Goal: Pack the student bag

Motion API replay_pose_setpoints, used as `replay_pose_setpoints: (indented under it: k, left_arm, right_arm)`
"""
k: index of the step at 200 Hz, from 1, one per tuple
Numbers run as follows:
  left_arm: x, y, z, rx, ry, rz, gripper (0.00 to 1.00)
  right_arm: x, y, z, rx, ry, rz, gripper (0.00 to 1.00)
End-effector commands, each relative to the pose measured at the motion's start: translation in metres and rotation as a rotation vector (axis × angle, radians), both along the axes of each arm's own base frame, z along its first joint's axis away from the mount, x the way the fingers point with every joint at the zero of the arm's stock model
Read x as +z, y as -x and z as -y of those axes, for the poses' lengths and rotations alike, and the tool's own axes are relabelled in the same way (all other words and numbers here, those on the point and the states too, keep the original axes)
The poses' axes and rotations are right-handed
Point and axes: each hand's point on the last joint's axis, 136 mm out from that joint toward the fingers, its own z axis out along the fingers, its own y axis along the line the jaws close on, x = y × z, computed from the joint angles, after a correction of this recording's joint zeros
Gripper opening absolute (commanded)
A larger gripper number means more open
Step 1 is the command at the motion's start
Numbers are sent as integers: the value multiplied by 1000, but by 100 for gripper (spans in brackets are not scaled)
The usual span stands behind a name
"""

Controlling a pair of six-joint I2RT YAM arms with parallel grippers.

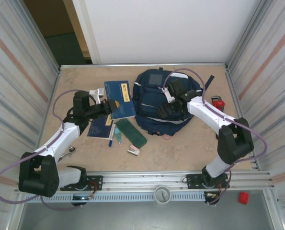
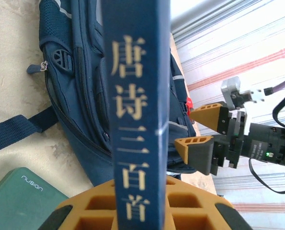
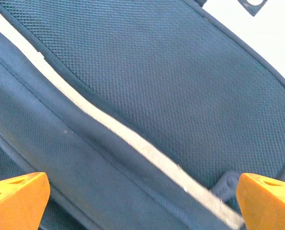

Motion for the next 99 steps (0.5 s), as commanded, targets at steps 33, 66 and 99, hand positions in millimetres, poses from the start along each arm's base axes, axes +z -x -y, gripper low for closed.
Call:
replay_pose_setpoints:
  k: [33,66,99]
  left_arm:
    - [16,-7,5,-27,-4,75,0]
    - [13,-7,6,-31,-10,66,0]
    - [10,-7,6,-32,-17,58,0]
  right_arm:
    - [-36,-24,-16,164,196,-46,99]
    - [-42,-21,-37,277,173,-71,97]
    - [-36,-4,-51,350,82,-139,98]
